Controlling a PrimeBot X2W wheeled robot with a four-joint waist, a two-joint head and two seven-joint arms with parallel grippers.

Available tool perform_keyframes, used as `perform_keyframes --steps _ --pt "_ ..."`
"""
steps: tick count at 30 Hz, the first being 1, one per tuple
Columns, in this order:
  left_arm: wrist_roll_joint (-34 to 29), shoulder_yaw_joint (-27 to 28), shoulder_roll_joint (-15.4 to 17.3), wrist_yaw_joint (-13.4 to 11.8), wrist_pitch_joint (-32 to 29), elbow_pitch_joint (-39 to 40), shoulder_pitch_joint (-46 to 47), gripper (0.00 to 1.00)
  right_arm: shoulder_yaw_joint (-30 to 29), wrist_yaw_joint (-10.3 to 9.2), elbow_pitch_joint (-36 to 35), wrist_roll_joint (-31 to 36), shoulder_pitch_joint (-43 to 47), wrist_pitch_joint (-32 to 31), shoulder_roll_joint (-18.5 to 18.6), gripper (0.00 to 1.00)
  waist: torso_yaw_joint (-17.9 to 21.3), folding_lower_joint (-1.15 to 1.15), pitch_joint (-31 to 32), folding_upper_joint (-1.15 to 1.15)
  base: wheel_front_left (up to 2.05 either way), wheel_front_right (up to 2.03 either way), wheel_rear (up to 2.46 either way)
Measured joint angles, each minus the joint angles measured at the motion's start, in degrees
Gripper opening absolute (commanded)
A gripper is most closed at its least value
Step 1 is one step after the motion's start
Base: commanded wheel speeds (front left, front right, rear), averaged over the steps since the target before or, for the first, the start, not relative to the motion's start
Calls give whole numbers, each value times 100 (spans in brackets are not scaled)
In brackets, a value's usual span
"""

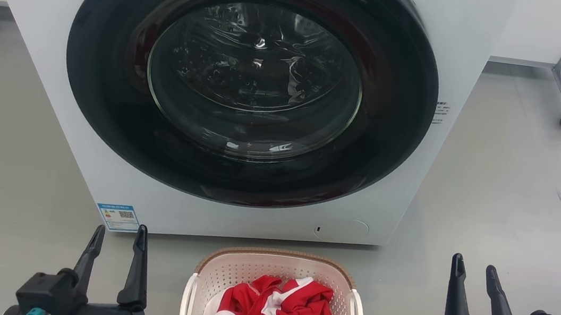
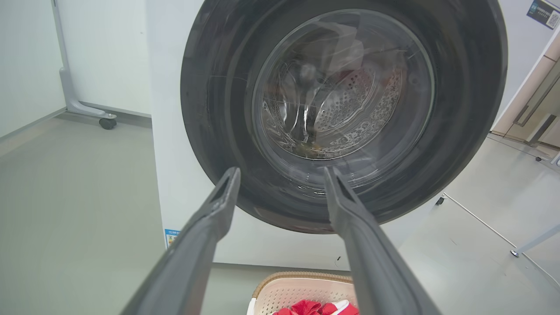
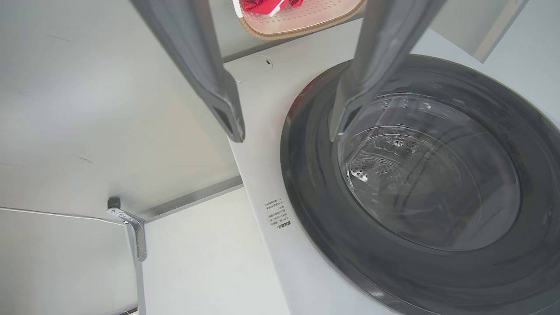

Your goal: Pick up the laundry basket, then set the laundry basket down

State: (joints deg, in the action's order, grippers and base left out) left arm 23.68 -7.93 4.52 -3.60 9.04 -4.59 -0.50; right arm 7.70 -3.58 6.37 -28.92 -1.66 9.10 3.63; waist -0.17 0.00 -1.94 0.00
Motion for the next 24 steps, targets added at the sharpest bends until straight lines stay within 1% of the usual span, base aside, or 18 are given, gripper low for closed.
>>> perform_keyframes --steps 9,21,24 --pt "-812 -113 0 -122 193 148 -9 100 120 -105 -145 778 20 177 13 100 8 0 -8 0 0 0 0" --pt "-1864 -268 0 -296 458 242 -125 100 296 -298 -358 1796 120 431 21 100 12 0 -18 0 0 0 0" --pt "-2145 -338 0 -322 526 287 -126 100 356 -307 -419 2023 121 512 24 100 14 0 -11 0 0 0 0"
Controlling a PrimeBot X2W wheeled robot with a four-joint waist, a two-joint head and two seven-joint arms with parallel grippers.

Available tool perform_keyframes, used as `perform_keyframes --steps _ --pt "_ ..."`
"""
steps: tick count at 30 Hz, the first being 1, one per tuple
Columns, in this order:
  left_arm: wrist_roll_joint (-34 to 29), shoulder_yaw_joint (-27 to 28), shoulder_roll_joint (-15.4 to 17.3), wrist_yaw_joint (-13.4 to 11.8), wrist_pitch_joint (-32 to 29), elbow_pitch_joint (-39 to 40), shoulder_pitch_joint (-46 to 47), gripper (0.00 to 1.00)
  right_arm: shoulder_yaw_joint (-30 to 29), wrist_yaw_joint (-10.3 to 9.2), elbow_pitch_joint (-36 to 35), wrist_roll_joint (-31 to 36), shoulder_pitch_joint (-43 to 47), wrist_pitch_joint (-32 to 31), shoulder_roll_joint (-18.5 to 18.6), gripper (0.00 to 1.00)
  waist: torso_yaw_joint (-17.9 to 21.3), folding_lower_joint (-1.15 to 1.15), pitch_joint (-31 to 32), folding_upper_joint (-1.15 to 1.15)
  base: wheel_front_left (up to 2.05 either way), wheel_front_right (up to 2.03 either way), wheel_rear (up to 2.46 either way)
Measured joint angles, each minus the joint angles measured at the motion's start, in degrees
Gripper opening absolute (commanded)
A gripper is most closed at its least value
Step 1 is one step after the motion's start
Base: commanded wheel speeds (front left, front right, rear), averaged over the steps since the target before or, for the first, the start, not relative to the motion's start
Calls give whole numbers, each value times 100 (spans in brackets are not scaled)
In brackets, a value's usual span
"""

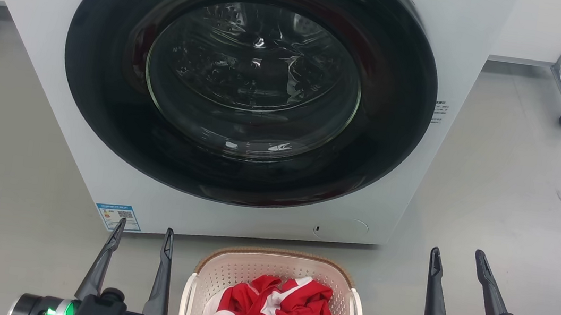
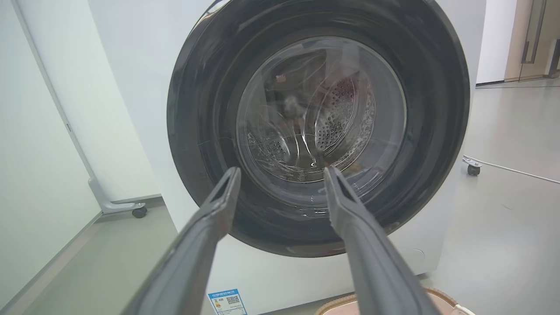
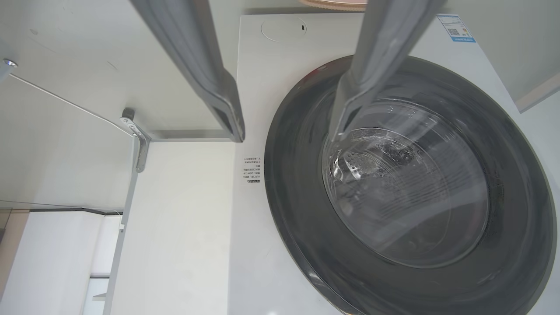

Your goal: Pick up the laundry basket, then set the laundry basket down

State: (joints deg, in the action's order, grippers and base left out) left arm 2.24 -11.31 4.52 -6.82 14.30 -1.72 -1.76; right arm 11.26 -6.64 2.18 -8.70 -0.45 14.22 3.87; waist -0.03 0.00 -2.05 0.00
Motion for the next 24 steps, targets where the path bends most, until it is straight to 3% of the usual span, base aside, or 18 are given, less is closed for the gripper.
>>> perform_keyframes --steps 24 --pt "-101 1 -24 -32 3 -24 -111 100 7 -34 -23 202 121 9 0 100 2 0 93 0 0 0 0"
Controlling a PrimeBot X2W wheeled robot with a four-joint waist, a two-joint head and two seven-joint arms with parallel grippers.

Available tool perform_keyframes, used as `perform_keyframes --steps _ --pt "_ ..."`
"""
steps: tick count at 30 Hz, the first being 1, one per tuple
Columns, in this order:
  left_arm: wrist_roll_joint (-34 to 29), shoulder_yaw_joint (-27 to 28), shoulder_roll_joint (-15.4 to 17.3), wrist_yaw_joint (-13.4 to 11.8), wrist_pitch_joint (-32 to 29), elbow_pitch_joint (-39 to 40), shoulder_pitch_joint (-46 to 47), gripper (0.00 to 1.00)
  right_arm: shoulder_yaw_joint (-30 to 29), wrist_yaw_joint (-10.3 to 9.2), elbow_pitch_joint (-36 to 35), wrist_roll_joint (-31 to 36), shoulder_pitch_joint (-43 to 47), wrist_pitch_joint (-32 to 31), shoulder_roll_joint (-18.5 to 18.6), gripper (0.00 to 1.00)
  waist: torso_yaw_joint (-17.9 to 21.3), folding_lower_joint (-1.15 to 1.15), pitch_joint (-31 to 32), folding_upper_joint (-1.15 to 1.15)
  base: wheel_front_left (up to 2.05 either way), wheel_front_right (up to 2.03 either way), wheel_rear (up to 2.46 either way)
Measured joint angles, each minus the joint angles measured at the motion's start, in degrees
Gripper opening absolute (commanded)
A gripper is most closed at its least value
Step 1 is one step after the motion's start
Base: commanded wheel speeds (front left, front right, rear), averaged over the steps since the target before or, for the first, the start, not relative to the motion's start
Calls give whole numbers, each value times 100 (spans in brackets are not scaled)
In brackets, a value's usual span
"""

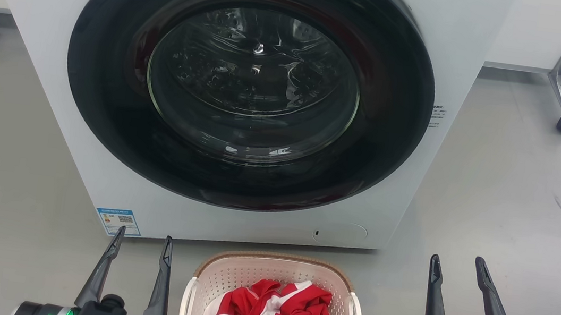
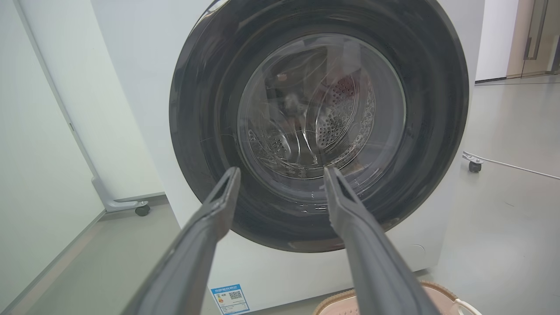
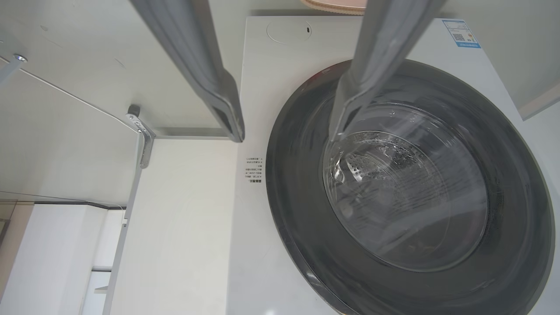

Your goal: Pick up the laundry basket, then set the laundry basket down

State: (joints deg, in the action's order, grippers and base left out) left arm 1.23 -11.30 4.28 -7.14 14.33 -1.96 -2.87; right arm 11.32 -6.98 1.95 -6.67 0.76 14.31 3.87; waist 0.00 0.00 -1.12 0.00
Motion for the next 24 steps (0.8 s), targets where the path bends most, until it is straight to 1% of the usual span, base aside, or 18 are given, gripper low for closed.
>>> perform_keyframes --steps 17,24 --pt "-92 36 -25 0 0 47 -11 100 -33 21 -110 16 4 15 -5 100 5 0 -82 0 0 0 0" --pt "-92 33 -29 0 15 87 4 100 -105 64 -141 15 -4 22 -10 100 7 0 -319 0 0 0 0"
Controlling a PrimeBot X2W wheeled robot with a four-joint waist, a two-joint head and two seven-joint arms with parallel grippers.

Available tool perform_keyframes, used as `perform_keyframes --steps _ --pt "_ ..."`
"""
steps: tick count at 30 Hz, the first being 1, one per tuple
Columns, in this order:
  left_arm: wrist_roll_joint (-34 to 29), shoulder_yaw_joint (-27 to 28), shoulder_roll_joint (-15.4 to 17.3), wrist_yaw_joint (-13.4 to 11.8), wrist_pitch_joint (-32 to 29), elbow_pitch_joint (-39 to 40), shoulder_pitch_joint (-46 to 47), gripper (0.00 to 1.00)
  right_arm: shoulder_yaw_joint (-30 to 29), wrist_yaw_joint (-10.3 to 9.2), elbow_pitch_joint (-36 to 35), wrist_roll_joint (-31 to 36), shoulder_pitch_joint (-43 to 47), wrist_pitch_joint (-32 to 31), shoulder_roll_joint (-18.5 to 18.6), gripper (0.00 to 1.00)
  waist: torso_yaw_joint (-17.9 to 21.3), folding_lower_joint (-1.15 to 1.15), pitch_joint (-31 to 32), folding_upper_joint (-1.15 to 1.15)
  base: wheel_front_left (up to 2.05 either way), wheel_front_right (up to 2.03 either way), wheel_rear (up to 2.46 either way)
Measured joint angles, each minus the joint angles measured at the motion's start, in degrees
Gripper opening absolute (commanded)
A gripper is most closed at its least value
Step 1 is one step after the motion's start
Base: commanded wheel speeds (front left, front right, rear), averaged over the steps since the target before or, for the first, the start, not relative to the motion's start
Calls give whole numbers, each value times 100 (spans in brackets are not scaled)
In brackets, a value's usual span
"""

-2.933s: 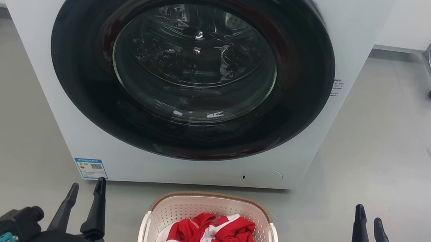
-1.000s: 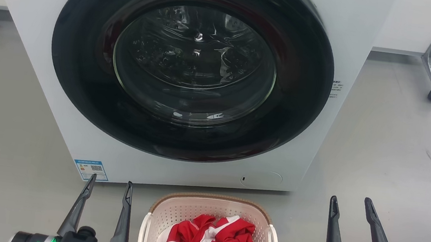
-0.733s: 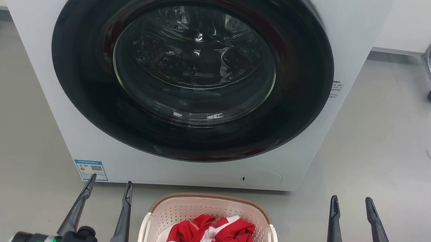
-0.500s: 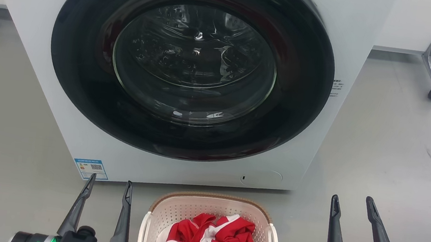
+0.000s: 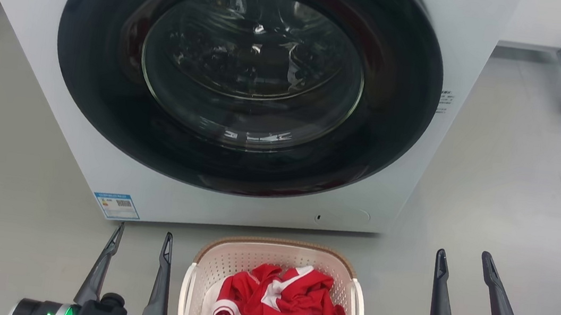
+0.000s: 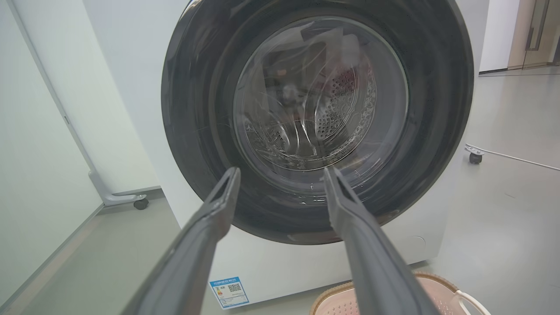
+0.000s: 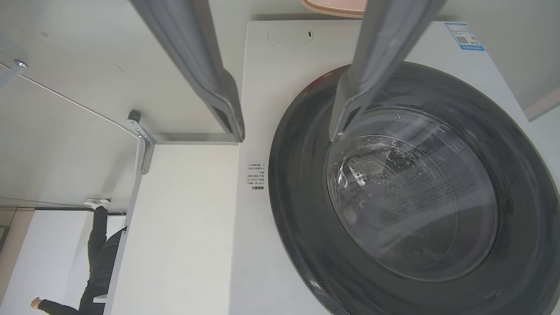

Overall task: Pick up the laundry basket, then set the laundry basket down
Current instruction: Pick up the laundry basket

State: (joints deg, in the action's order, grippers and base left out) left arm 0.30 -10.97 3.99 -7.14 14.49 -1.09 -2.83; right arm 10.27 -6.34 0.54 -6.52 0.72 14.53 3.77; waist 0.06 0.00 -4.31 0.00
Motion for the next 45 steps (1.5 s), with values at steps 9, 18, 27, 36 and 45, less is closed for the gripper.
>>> perform_keyframes --steps 9,18,27,36,45 --pt "3 30 -7 1 0 -4 333 100 -86 90 35 -9 -338 1 4 100 -10 0 -445 0 0 0 0" --pt "43 37 -40 60 1 -458 1011 100 -111 215 386 -9 -1016 2 11 100 -43 -1 -1127 1 0 0 0" --pt "100 23 -55 205 -5 -1252 1781 100 -232 242 1021 -58 -1684 18 13 100 -96 -1 -1872 1 0 0 0" --pt "361 79 -100 261 -99 -2097 2602 100 -375 265 1663 -158 -2321 19 14 100 -169 -1 -2638 1 0 0 0" --pt "569 -141 -193 320 -162 -2877 3411 100 -390 257 2259 -212 -3125 18 10 100 -280 -1 -3494 1 0 0 0"
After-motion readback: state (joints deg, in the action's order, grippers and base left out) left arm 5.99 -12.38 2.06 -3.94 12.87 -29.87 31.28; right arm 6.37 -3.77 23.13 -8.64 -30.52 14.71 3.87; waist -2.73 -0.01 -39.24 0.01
